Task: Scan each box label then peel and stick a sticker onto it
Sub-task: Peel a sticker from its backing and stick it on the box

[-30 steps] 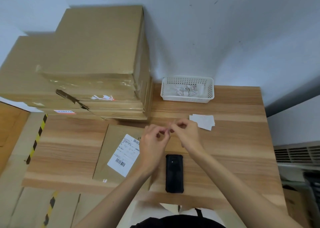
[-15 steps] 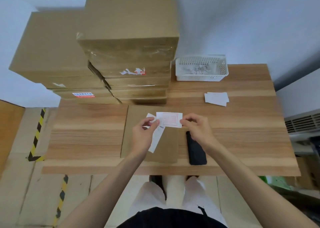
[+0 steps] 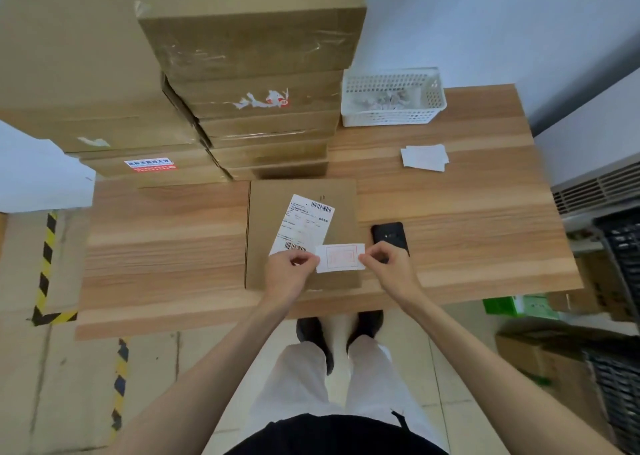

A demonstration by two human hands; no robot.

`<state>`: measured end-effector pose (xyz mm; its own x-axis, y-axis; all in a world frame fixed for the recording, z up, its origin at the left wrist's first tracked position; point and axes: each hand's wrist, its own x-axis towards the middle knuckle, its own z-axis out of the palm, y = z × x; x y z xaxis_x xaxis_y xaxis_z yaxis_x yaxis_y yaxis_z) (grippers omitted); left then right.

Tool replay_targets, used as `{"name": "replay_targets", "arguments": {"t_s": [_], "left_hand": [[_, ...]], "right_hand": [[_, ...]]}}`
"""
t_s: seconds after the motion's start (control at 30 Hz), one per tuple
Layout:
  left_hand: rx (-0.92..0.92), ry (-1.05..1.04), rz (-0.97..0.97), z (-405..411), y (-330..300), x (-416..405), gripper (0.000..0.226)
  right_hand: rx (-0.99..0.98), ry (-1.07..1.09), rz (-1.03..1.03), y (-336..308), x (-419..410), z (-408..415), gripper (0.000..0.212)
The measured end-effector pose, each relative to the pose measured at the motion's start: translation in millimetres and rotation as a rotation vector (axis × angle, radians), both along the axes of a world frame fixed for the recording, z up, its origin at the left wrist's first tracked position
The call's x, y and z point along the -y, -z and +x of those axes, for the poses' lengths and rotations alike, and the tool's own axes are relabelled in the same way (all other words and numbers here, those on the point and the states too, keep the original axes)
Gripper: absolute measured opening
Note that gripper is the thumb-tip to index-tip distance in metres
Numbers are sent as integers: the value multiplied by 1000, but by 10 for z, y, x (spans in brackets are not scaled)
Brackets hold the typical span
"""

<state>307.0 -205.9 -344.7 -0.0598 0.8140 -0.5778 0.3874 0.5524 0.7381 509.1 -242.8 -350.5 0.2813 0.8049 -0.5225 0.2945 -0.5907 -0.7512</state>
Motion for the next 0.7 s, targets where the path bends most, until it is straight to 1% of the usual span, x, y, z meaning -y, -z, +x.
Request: {"name": "replay_targets", "arguments": {"t_s": [0.1,0.27,0.47,0.57,0.63,0.7], "left_hand": [[0,-9,-30,-8,147,93,5],[-80,21,-25,-7,324,166,21],[-238,149,15,26,433,147,16],[-334,233,36,40,486,142,10],[-377,240,27,55,491,116,9],[-393,228,7,71,479,74,19]], "right_hand": [[90,-9,-57,147,92,-47,15],[161,-18,-108,332,153,-94,13],[282,-65,-159,479,116,-140,13],[374,-104,-170,471,115,-143,20],[423,-99,-194,448,107,-125,28],[427,-90,-216,447,92,-110,34]]}}
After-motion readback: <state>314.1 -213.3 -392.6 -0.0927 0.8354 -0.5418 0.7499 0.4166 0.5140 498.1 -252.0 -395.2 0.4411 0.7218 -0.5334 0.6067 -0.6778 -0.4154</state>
